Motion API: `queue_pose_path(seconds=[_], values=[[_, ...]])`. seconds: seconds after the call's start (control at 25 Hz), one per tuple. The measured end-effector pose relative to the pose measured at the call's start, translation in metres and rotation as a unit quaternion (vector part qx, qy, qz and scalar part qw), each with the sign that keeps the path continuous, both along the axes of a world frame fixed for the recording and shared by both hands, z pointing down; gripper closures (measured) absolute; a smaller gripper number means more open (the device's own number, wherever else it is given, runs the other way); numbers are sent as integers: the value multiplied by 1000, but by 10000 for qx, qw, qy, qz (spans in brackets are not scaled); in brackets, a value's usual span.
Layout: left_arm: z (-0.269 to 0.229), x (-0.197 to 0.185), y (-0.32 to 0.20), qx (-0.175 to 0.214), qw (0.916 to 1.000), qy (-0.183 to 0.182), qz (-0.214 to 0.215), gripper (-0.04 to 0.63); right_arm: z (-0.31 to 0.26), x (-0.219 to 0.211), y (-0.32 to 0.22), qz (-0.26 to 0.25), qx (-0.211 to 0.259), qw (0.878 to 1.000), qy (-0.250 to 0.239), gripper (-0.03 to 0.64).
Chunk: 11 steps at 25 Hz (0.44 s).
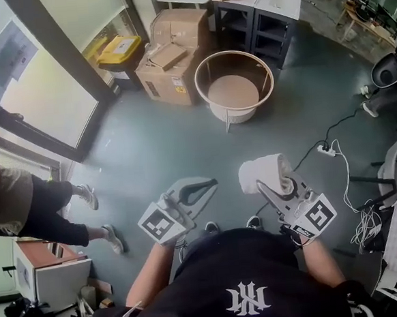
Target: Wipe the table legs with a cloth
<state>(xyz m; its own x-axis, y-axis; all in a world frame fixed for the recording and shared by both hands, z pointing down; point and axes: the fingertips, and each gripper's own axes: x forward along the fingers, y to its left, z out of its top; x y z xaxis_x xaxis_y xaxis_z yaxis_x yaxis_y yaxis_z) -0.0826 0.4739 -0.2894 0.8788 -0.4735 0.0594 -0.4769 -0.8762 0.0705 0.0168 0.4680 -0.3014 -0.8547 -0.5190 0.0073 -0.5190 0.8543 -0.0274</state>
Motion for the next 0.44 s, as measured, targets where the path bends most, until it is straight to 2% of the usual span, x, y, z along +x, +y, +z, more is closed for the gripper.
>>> queue_pose_path(seconds=[0.28,0.44], values=[[2,13,-15,-137,9998,-51,-161,588,-7,22,-33,-61,172,9998,-47,543],[20,53,-21,-52,9996,-273,71,588,-8,68,-46,-137,258,9996,-40,543]])
